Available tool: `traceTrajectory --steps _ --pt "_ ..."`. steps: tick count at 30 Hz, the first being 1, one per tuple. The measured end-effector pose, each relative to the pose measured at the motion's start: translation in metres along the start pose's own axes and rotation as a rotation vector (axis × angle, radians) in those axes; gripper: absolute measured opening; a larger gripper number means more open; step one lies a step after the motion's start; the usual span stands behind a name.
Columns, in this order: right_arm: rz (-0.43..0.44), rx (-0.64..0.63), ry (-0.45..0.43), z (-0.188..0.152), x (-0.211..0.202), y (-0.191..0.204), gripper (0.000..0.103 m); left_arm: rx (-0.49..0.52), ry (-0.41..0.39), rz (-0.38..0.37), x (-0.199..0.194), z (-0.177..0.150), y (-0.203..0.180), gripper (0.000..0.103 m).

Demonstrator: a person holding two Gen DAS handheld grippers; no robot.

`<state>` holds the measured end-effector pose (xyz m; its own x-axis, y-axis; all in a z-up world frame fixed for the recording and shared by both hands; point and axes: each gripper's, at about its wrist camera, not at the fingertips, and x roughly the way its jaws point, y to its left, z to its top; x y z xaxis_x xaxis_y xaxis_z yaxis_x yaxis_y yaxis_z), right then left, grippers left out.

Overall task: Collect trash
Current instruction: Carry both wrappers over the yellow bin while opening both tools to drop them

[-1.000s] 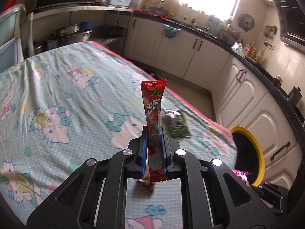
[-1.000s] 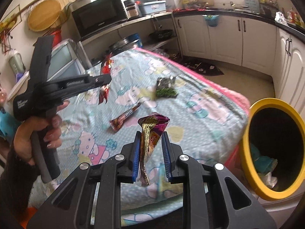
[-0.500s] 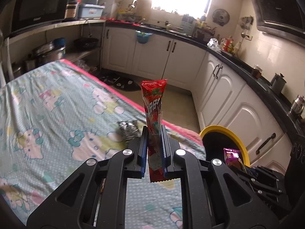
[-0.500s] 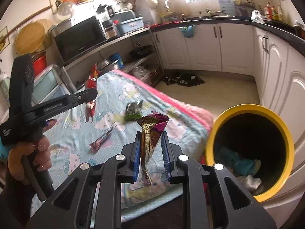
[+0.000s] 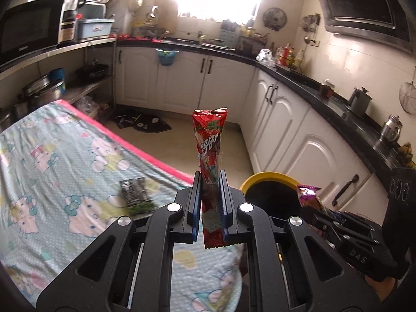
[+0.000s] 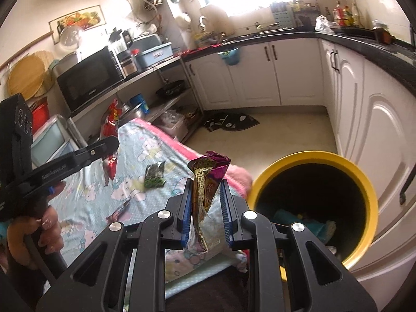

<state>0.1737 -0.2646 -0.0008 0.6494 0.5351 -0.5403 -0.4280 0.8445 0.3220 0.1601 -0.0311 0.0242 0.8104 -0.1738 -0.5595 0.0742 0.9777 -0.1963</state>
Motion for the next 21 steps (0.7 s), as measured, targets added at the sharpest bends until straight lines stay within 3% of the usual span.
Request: traceTrajectory --steps 21 --pt "-0.196 0.031 -0.113 0.013 -0.036 -0.055 0.02 0.08 0.009 -0.121 0.026 0.001 -0.072 0.008"
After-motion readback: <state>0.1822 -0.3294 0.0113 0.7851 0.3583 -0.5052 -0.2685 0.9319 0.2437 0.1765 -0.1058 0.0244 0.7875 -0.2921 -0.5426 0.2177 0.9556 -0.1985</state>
